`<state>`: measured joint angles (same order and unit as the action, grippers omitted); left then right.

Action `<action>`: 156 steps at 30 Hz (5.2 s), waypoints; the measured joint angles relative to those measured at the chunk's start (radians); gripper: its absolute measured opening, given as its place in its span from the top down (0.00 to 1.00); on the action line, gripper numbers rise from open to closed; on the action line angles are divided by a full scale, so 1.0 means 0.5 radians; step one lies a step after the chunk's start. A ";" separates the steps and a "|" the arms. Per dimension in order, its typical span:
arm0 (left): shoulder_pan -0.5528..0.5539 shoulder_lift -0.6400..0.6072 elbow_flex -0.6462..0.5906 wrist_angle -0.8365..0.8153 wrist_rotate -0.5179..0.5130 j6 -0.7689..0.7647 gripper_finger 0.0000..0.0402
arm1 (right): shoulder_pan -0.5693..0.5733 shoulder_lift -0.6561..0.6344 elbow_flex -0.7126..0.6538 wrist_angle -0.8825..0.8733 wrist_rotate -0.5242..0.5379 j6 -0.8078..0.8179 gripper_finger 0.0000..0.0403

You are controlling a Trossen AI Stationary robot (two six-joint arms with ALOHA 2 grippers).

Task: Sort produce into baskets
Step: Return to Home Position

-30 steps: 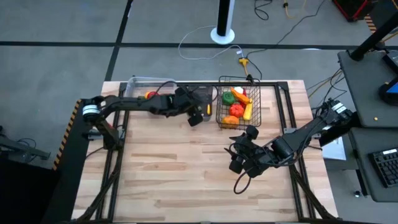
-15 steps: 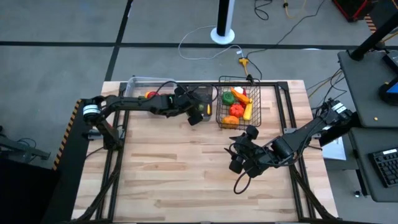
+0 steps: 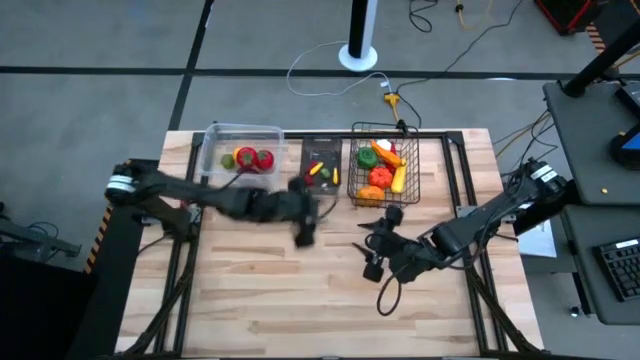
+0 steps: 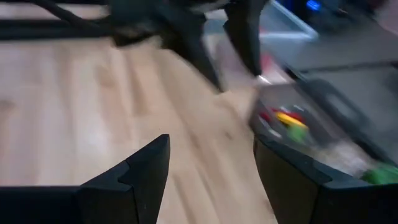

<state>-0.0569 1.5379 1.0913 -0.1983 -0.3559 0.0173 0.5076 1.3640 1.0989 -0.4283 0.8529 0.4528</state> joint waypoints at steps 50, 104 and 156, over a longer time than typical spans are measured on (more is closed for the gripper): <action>0.236 -2.597 -1.720 0.682 0.630 -0.036 0.71 | -0.587 -2.011 -1.828 1.887 -1.308 -1.115 0.44; 0.237 -3.032 -1.986 0.468 0.575 0.089 0.83 | -0.588 -2.670 -2.171 1.441 -1.496 -0.642 0.44; 0.237 -3.023 -1.985 0.469 0.576 0.089 0.83 | -0.588 -2.670 -2.171 1.441 -1.496 -0.644 0.44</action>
<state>0.0616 0.0265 0.0986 0.0362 -0.0681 0.0615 0.2134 0.0292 0.0132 0.2920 0.1051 0.1310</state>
